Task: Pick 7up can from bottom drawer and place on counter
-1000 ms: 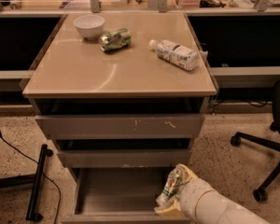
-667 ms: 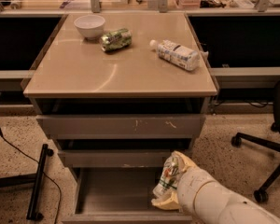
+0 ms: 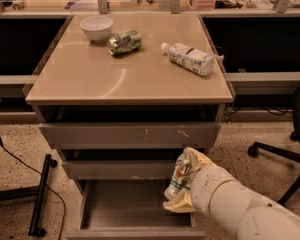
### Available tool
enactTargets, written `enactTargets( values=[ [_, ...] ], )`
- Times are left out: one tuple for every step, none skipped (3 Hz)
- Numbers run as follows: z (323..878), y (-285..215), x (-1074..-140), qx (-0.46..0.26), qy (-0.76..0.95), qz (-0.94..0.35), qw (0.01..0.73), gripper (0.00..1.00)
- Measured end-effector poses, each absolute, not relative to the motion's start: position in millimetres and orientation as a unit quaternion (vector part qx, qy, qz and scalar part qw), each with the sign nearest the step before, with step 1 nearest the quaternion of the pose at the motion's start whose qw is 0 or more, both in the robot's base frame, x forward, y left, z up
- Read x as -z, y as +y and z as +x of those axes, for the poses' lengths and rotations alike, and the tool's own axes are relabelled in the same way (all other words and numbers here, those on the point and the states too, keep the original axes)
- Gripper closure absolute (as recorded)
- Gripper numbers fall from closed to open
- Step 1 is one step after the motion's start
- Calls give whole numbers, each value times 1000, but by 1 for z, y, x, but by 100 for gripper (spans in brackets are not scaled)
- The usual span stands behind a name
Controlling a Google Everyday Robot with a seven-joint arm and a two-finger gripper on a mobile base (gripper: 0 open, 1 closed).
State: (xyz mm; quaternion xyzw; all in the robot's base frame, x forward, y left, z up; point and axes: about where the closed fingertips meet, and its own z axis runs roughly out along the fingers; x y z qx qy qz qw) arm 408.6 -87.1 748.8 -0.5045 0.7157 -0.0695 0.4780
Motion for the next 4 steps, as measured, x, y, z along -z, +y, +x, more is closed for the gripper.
enactTargets(
  values=[
    [421,-82,-754,61,701,-513,492,100],
    [453,-80,-776,59,676,-522,516,100],
    [490,-77,-813,69,654,-540,525,100],
    [523,-81,-854,100,641,-555,521,100]
  ],
)
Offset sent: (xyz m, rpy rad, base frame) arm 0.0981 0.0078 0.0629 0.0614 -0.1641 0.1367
